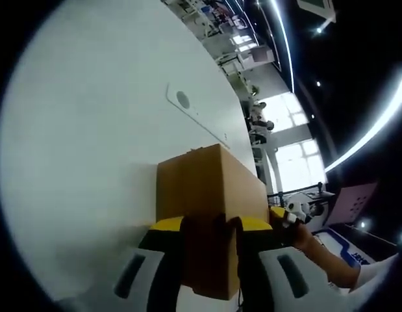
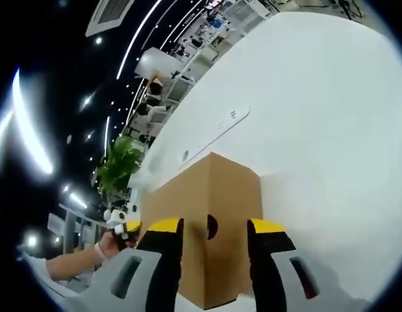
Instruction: Operate the shoe box by opening the lid, removing the specified soft item, and placing it in the target area until the item is outside and the box remains undamaged.
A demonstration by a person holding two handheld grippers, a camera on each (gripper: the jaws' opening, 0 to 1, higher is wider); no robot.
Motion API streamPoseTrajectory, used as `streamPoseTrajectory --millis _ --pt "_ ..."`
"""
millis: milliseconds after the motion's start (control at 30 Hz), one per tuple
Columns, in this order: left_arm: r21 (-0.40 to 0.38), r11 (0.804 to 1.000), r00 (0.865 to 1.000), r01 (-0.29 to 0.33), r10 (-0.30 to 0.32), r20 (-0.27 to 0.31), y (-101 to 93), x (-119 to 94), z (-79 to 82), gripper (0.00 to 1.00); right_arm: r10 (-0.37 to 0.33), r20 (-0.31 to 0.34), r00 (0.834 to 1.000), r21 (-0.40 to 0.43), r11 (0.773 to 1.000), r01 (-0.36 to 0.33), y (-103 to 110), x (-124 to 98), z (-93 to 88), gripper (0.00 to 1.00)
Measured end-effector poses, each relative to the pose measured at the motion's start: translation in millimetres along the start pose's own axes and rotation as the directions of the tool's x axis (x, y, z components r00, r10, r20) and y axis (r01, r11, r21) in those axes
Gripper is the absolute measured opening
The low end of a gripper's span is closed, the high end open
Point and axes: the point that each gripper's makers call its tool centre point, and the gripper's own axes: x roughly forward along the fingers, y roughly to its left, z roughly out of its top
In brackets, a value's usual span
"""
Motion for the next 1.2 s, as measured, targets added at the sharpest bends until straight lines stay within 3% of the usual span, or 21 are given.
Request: streamPoseTrajectory --millis 100,200,533,867,1000,1067,1200 --pt "0.001 1.000 1.000 -0.002 0.002 -0.001 -0.6 0 -0.2 0.30 -0.020 0.005 1.000 0.000 1.000 0.020 -3 0 0.5 0.58" --pt "0.000 1.000 1.000 -0.002 0.002 -0.002 -0.8 0 0.1 0.30 -0.039 0.022 0.999 -0.027 0.999 0.039 -6 -1 3.1 0.66" --pt "-0.001 1.000 1.000 -0.001 0.001 -0.001 -0.1 1 2.4 0.30 -0.065 0.034 0.997 -0.023 0.998 0.065 -12 -5 3.8 0.67" --pt "-0.001 1.000 1.000 0.004 -0.004 -0.002 0.3 0 3.1 0.30 -0.098 0.045 0.994 -0.158 0.982 0.104 1 -12 6.5 0.69" --pt "0.000 1.000 1.000 0.007 -0.007 -0.006 0.5 0 3.2 0.30 -0.132 0.056 0.990 -0.230 0.963 0.142 1 -18 6.6 0.70" --pt "0.000 1.000 1.000 0.009 -0.009 -0.006 0.6 0 3.4 0.30 -0.170 0.061 0.984 -0.327 0.928 0.181 2 -24 6.8 0.71" --pt "-0.001 1.000 1.000 0.011 -0.011 -0.006 0.8 0 3.4 0.30 -0.176 0.067 0.982 -0.391 0.901 0.188 11 -27 6.9 0.71"
